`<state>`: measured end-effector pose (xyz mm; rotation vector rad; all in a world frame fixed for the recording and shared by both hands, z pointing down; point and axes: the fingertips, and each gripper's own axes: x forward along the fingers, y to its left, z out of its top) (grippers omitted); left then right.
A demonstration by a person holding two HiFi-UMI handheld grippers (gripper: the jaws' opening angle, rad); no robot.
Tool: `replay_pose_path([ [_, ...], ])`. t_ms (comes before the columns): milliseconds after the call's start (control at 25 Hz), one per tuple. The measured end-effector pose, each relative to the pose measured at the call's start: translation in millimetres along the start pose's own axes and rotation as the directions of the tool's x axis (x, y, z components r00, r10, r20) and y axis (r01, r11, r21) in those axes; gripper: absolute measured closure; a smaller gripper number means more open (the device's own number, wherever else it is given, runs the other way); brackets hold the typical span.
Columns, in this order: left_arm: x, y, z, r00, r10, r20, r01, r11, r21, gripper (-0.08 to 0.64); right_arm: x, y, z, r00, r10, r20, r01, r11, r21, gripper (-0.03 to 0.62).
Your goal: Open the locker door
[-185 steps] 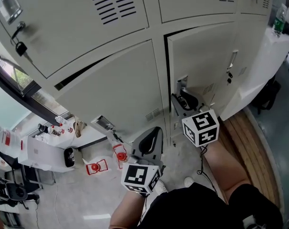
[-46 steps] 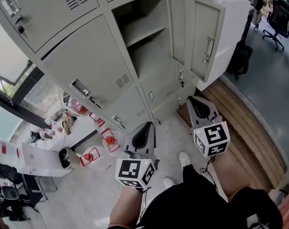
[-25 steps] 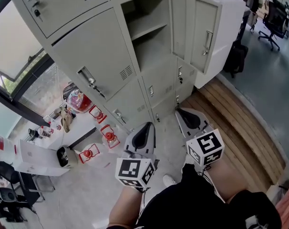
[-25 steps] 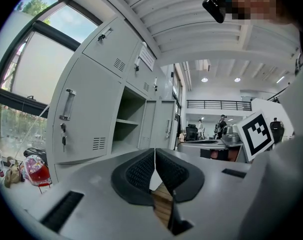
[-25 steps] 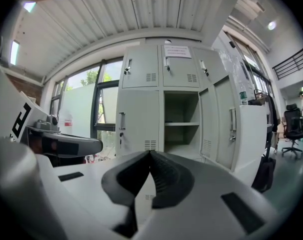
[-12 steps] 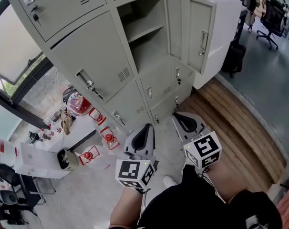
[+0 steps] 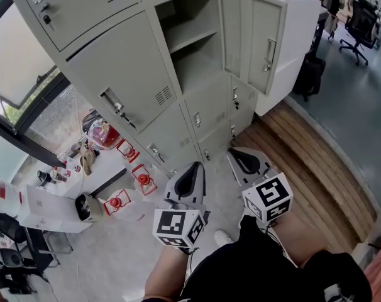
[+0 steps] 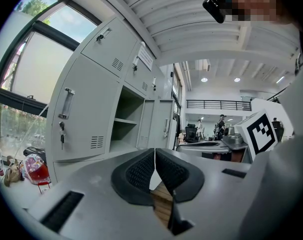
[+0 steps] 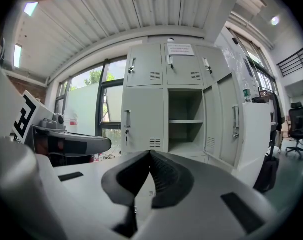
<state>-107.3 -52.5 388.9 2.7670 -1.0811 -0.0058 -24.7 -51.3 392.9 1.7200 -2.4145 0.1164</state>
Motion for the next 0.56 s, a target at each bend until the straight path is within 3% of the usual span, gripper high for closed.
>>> replay_pose_path([
  [560, -2.0, -5.7, 0.8, 1.0, 0.0, 0.002, 0.0, 1.0, 0.003, 0.54, -6.6, 0.2, -0.4, 1.0, 0.008, -0.007, -0.008, 1.0, -0.01, 0.538],
])
